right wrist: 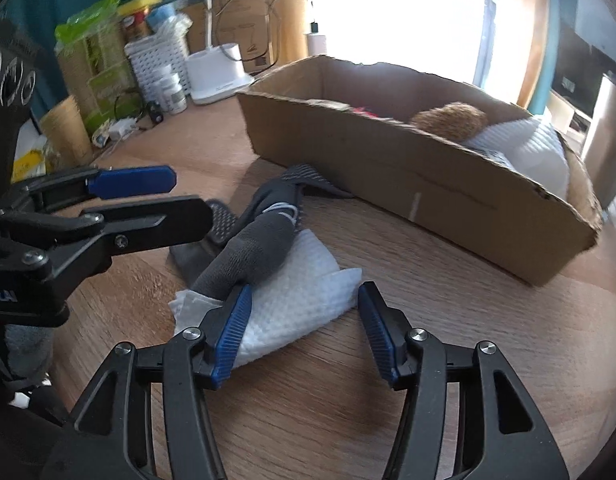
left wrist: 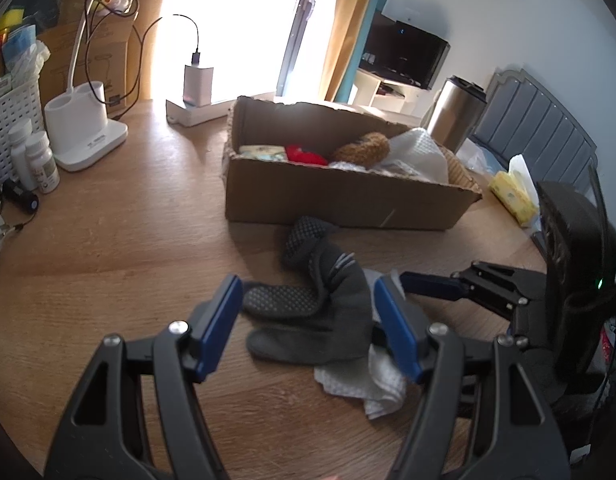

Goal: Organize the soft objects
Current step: 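Grasp the grey glove with the left tool while the right tool grasps the white cloth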

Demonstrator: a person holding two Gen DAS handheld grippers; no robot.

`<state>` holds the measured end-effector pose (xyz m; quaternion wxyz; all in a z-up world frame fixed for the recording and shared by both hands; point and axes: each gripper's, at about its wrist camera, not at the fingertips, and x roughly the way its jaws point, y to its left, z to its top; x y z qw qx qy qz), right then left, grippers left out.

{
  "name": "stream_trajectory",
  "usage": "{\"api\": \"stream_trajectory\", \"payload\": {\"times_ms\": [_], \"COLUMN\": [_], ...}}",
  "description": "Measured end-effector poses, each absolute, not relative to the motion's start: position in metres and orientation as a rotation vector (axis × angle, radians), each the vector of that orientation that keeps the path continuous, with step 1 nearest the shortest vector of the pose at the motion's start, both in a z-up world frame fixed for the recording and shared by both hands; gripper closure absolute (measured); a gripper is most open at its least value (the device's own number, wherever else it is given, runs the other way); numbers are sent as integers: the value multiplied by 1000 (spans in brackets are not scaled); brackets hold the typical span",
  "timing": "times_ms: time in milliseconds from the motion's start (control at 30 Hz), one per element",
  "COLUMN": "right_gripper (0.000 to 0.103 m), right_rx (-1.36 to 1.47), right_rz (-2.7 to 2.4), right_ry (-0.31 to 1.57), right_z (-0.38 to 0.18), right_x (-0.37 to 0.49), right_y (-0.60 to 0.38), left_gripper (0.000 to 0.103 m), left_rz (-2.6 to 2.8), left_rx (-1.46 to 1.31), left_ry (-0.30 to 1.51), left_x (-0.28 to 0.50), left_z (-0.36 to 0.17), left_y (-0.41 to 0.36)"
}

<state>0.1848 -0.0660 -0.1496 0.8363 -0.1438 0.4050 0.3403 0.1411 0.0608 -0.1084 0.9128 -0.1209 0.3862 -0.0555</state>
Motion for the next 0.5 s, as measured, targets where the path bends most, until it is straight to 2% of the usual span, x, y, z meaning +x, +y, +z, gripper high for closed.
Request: {"api": "stream_trajectory", "payload": {"times_ms": [33,67,267,500], "right_gripper": [46,54,85,88], "right_rx": [-320,-342,-374,-387], "right_rz": [722,723,767,764], "right_ry": [854,842,825,789], "right_z": [-151,-152,-152,-140], "right_x": [184,181,172,166], "right_y": [-63,-60,-51,-61], "left_gripper": [33,33,33,33], "left_rz": [-113,-110,-107,-116], "left_rx": [-250,-251,-254,-234], "left_ry": [797,799,810,818], "left_x": [141,141,141,146], "left_z": [-109,-110,-113,-113], "left_y": [62,63,64,56]}}
